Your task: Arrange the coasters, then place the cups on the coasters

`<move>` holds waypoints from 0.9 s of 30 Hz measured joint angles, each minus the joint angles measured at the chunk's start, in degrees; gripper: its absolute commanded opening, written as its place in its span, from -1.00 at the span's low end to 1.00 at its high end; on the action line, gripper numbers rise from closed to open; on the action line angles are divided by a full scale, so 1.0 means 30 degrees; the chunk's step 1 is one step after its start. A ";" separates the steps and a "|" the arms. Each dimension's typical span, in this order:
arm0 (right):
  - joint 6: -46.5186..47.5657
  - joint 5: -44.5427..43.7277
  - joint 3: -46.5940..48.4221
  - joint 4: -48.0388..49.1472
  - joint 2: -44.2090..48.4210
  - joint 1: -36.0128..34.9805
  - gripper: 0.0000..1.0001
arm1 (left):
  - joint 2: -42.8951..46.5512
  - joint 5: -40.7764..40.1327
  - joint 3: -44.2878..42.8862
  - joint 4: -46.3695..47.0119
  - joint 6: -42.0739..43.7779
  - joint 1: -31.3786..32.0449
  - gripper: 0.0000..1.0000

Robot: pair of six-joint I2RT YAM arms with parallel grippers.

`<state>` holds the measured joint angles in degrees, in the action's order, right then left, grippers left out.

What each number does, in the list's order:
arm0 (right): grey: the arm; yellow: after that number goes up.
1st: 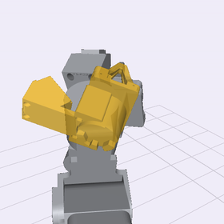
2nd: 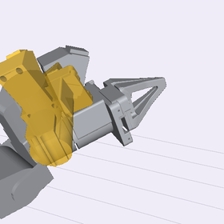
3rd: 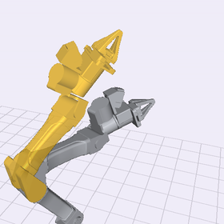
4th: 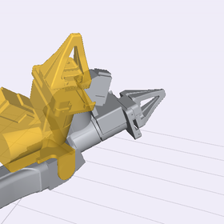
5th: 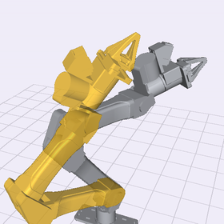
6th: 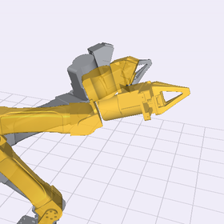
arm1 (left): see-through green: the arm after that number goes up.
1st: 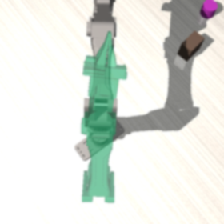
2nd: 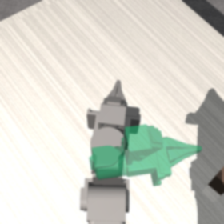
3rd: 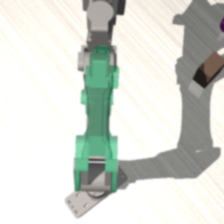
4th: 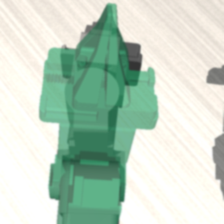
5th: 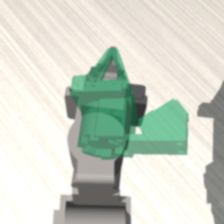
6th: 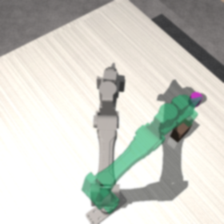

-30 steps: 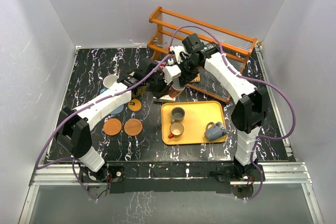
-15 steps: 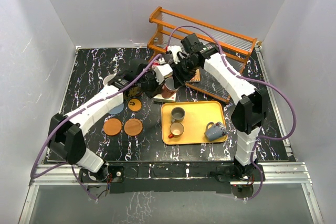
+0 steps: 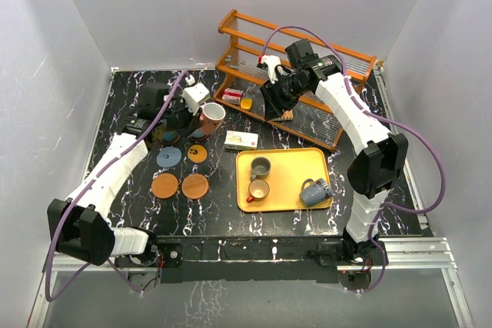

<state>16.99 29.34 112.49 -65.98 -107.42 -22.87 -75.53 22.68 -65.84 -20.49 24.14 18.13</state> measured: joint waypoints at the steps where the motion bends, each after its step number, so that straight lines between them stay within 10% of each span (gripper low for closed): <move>1: 0.0124 0.0138 -0.0044 0.0029 0.0036 0.0029 -0.09 | 0.0204 0.0073 0.0124 -0.0080 0.0058 -0.0197 -1.00; 27: 0.1763 0.2426 -0.8007 0.3512 0.3920 0.1931 -0.07 | 0.5727 0.4707 0.8357 0.1515 0.0386 -0.8102 -1.00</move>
<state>22.28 36.62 88.47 -55.44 -95.66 -17.08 -58.35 36.80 -40.77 -15.94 25.30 -6.17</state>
